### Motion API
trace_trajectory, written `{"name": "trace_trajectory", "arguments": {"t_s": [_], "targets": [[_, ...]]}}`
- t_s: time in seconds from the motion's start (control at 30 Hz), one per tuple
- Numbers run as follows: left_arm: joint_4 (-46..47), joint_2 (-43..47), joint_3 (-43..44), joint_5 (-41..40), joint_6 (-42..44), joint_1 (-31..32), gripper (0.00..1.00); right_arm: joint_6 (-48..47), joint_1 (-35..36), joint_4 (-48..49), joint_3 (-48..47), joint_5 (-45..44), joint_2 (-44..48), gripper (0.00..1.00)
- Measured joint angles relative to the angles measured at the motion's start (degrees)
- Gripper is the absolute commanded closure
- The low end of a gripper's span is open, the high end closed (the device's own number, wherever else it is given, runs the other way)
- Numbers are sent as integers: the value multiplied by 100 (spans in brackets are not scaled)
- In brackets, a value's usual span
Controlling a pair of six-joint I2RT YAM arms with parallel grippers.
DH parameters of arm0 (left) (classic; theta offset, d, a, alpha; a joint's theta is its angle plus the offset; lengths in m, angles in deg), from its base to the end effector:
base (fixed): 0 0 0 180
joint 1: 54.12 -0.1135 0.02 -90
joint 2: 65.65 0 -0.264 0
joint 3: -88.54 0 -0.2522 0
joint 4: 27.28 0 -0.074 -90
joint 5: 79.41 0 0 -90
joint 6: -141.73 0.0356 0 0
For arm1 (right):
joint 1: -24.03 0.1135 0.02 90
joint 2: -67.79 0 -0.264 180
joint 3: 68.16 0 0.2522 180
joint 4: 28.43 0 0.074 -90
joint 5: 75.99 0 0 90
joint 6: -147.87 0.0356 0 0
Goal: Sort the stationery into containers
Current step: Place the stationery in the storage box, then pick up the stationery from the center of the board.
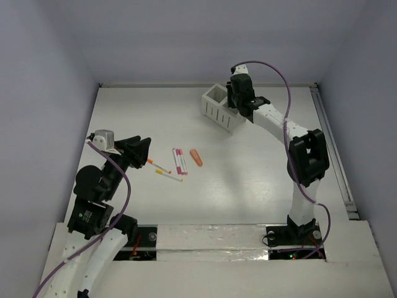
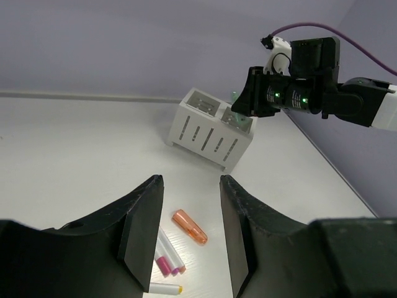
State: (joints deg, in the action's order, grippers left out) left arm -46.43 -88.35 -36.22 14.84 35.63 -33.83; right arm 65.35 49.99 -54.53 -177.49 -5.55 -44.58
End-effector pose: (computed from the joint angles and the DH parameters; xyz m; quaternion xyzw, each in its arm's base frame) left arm 0.0887 -0.0356 0.3764 0.0517 0.6179 -0.2667 0.7378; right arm 0.4244 0.1934 0.2919 -0.0515 0.8525 0.0033 0.5202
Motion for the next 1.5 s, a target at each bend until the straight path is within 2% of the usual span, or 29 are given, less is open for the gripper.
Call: {"name": "trace_trajectory", "arguments": {"t_s": [0.03, 0.1, 0.2, 0.27, 0.37, 0.4, 0.43, 0.47, 0.5, 0.57, 0.67, 0.7, 0.77, 0.8, 0.83, 0.9, 0.93, 0.97, 1.13, 1.47, 1.5], "targets": [[0, -4, 0, 0, 9, 0, 61, 4, 0, 2, 31, -9, 0, 70], [2, -20, 0, -2, 22, 0, 61, 35, 0, 20, 94, -26, 0, 52], [2, -46, -2, 2, 28, 0, 61, 61, 0, 15, 177, -76, 2, 35], [4, -50, -17, 2, 39, 0, 61, 68, 0, 0, 188, -103, 7, 31], [4, -66, -26, 2, 44, 0, 62, 90, 0, 0, 210, -105, 90, 30], [4, -74, -26, 4, 42, 0, 62, 107, 0, 0, 254, -85, 170, 40], [4, -83, -26, 7, 44, 0, 61, 105, 0, -2, 302, -48, 260, 55], [4, -87, -26, 7, 44, 0, 61, 125, 2, 28, 385, 9, 380, 72], [4, -90, -26, 4, 44, 0, 64, 129, 17, 44, 496, 74, 540, 97], [7, -92, -26, 7, 42, 0, 68, 192, 116, 46, 662, 190, 822, 100], [4, -103, -26, 0, 52, 0, 82, 199, 584, 155, 848, 262, 1141, 100], [2, -103, -26, -9, 55, 0, 93, 219, 822, 243, 938, 315, 1200, 97], [0, -103, -26, -98, 55, 0, 100, 297, 1311, 319, 1108, 459, 1213, 87], [-4, -105, -26, -175, 59, 0, 100, 348, 1515, 334, 1200, 560, 1163, 67], [-11, -105, -26, -245, 61, 0, 100, 417, 1746, 354, 1307, 627, 1088, 55], [-15, -105, -26, -365, 59, 0, 100, 483, 2070, 317, 1510, 769, 892, 33], [-15, -105, -26, -409, 59, 0, 100, 509, 2155, 249, 1589, 822, 776, 31], [-15, -105, -26, -444, 59, 0, 100, 529, 2205, 181, 1657, 881, 638, 30], [-13, -105, -26, -498, 59, 0, 85, 619, 2199, -96, 1786, 1047, 168, 31], [-13, -118, -26, -566, 57, 0, 81, 693, 2177, -118, 1628, 1156, -424, 46], [-13, -120, -26, -588, 57, 0, 81, 706, 2177, -144, 1554, 1147, -455, 50]]}}
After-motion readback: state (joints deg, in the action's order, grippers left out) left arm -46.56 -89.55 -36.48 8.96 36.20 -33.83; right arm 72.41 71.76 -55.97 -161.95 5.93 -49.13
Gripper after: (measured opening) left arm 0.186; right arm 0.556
